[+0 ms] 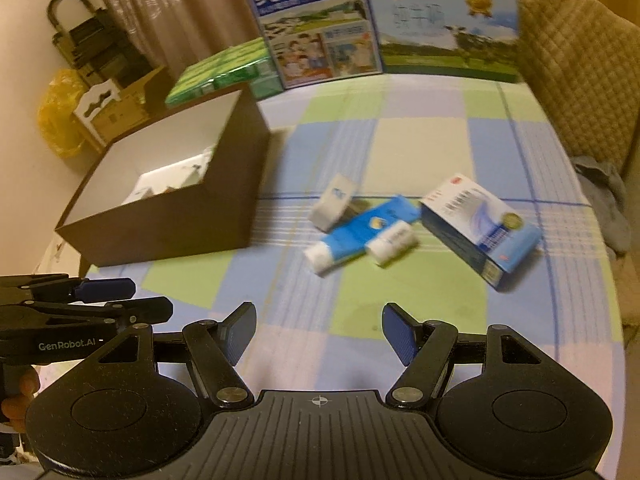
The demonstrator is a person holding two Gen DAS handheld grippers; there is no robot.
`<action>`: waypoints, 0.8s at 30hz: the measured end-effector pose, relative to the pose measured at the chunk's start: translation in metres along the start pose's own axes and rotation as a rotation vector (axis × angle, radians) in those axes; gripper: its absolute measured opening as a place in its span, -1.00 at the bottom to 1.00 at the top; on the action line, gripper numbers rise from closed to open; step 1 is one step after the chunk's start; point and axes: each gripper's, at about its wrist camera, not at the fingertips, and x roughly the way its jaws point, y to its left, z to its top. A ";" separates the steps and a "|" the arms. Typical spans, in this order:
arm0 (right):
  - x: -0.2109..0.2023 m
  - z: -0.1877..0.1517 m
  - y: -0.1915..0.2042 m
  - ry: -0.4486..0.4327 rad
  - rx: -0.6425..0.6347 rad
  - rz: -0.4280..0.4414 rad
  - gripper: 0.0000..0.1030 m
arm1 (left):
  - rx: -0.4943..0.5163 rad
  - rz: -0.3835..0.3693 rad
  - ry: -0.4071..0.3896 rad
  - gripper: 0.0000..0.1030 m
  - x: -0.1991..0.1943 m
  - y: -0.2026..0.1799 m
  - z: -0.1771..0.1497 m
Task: Organize rigid objects
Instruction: 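Move both tools toward the blue tube and white-blue medicine box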
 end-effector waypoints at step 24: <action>-0.006 -0.012 -0.092 -0.012 0.137 -0.168 0.30 | 0.286 -0.057 -0.038 0.01 0.109 -0.053 0.025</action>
